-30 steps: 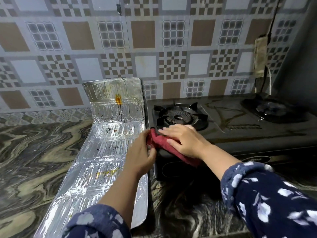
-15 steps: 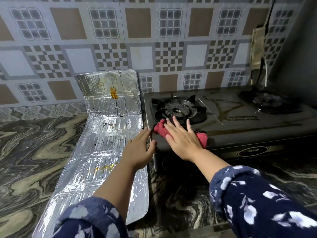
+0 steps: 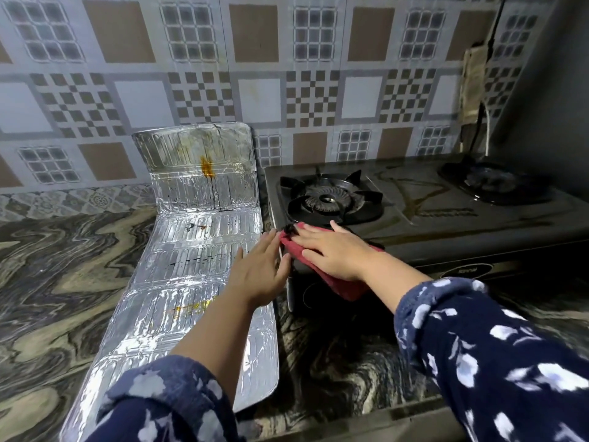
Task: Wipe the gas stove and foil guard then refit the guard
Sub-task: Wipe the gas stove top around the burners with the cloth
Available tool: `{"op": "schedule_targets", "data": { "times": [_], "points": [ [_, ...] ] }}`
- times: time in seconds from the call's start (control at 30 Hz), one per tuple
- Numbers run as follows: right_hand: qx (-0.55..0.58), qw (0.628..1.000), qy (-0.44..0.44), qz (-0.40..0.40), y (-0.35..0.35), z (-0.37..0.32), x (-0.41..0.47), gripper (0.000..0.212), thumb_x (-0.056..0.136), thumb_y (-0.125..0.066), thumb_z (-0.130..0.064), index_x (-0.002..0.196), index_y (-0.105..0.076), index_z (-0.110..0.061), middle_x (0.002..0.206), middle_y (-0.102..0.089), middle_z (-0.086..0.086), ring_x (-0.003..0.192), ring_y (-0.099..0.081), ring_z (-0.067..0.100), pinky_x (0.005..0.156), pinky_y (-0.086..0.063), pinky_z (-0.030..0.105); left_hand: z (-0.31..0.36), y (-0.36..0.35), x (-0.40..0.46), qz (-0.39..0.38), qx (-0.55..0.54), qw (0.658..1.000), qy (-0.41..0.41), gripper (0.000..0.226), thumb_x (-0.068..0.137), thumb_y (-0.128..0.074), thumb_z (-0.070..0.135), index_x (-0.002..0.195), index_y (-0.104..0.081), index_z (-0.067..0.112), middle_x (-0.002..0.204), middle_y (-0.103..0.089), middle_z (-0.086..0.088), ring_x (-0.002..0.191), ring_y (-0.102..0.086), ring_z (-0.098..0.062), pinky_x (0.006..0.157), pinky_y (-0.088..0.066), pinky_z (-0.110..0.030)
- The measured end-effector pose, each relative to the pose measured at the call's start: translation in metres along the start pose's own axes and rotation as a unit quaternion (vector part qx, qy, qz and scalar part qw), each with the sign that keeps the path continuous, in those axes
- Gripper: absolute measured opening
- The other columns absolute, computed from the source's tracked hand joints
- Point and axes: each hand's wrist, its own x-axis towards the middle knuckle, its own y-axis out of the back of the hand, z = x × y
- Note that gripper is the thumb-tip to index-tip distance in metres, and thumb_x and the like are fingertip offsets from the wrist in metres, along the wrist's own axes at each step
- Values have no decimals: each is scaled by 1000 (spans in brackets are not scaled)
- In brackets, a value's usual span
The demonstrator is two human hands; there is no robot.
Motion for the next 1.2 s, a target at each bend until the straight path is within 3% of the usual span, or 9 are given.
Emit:
{"op": "schedule_targets", "data": {
  "times": [0.2,0.33,0.43,0.63,0.8,0.93,1.07,1.2],
  "points": [
    [-36,994,-35,102,-22,-7,-2,49,101,-20,-42,149,-21,-31,159,-15,-11,146,-9,3,119,-3,39,1,2,-2,3,-1,1000,-3,72,87,-12,54,151,-11,23,159,-12,6,146,-10,-9,118,-9,-53],
    [-45,991,-64,108,-24,-6,-11,59,95,-10,-49,149,-24,-28,159,-18,-6,147,-11,7,118,-2,40,7,14,-1,2,9,1000,-19,68,86,-21,49,147,-26,21,158,-20,5,143,-22,-11,117,-10,-53],
    [-51,988,-97,112,-25,5,-24,63,94,-9,-49,149,-26,-23,159,-19,-4,147,-12,9,118,5,42,15,23,5,9,25,998,-52,51,91,-35,38,139,-39,22,154,-31,5,139,-33,-12,115,-18,-47],
    [-53,976,-184,102,-23,18,-34,55,101,-18,-43,150,-21,-18,160,-14,1,148,-8,13,119,7,44,30,36,17,16,33,997,-71,34,90,-45,33,123,-53,25,127,-59,3,111,-58,-22,90,-44,-35],
    [-37,977,-144,155,-28,6,-24,51,100,-21,-39,147,-32,-22,157,-25,-3,146,-18,12,118,-4,36,34,40,28,1,24,998,-66,30,87,-48,28,114,-62,26,118,-63,0,107,-59,-24,80,-49,-32],
    [-30,982,-119,142,-25,30,-38,71,89,-5,-53,146,-35,-24,156,-28,-4,145,-19,9,117,-6,33,41,43,39,3,71,996,-56,29,85,-46,30,106,-67,30,114,-66,2,104,-61,-26,81,-53,-36],
    [-38,974,-190,114,-15,77,-57,55,100,-20,-46,149,-26,-23,159,-19,-6,146,-13,7,118,-3,34,67,43,50,6,70,996,-48,29,86,-46,28,106,-67,31,116,-66,1,107,-61,-26,84,-50,-36],
    [-22,962,-265,59,-2,120,-61,56,100,-18,-46,151,-17,-22,161,-9,-5,148,-4,10,120,2,39,95,32,61,-3,55,997,-61,30,85,-46,28,106,-66,32,116,-67,3,108,-60,-25,85,-50,-36]
  ]
}}
